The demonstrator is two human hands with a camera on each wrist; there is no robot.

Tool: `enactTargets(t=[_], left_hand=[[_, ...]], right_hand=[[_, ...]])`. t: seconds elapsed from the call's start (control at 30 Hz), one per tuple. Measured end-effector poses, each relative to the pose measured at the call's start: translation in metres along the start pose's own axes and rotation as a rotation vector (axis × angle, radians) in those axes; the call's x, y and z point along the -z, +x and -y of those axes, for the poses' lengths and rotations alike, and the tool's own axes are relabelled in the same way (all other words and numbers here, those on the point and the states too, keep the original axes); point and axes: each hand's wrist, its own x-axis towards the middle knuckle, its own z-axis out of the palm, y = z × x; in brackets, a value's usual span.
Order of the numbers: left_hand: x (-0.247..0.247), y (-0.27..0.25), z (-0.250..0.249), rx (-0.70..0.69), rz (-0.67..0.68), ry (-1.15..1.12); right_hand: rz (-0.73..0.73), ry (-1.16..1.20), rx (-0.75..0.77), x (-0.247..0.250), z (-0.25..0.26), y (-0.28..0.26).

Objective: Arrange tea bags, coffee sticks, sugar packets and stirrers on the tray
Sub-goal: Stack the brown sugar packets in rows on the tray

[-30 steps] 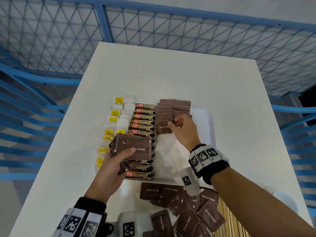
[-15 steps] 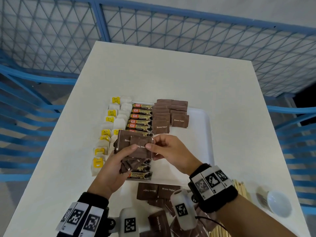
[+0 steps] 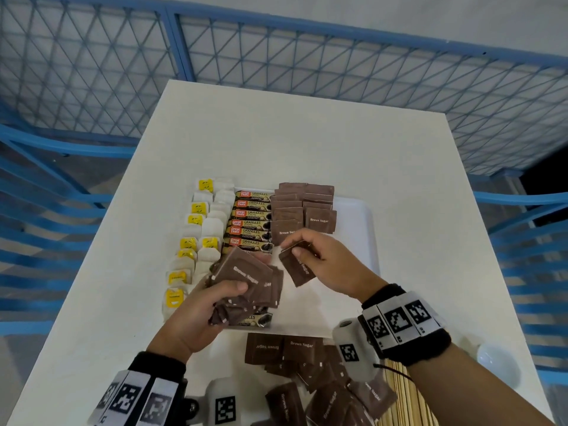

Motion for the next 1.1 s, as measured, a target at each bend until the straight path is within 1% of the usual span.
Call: enactTargets(t=[0.07,0.1,0.17,0.23,0.27,0.33,0.4,0.5,0.53,0.63,0.7,0.77,0.9,1.1], left_hand=[[-0.008,-0.002,-0.002,0.055,0.119,0.056],[-0.011,-0.001,-0.001,0.079,0.137,0.086],[-0.011,0.001,0.003,0.1,0.085,0.107],[-0.012,0.001,0.005,0.088,0.015,0.096],[-0.011,0.002,0.005,0.072,-0.009,0.081],[-0.009,0.002,0.006,0.046,-0.051,0.058],[-0.007,0.003,0.007,0.034,-0.078,0.043],[-0.01,0.004,0.007,0.03,-0.071,0.045],[-0.01,0.004,0.008,0.025,-0.082,0.052],[-0.005,0.006,0.009,0.024,-0.163,0.034],[-0.002,0.006,0.007,0.018,-0.198,0.003],[0.002,0.006,0.007,0.016,-0.205,-0.016],[0.006,0.005,0.007,0.017,-0.217,-0.032],[0.007,0.007,0.008,0.002,-0.21,-0.01]], right_hand=[[0.017,0.023,0.03,-0.002,0.0,0.001],[0.008,0.048,0.032,-0.005,0.001,0.001],[-0.033,0.118,0.011,-0.01,0.002,0.0],[-0.078,0.259,-0.061,-0.016,0.001,-0.002],[-0.079,0.327,-0.113,-0.019,0.0,-0.004],[-0.028,0.429,-0.208,-0.026,-0.006,-0.006],[-0.007,0.569,-0.251,-0.032,-0.014,-0.007],[-0.086,0.723,-0.273,-0.027,-0.02,-0.003],[-0.124,0.719,-0.269,-0.022,-0.024,-0.001],[-0.282,0.547,-0.27,0.0,-0.041,0.006],[-0.407,0.476,-0.315,0.013,-0.054,0.011],[-0.494,0.393,-0.353,0.022,-0.065,0.017],[-0.525,0.212,-0.4,0.028,-0.079,0.03],[-0.578,0.121,-0.401,0.023,-0.082,0.042]])
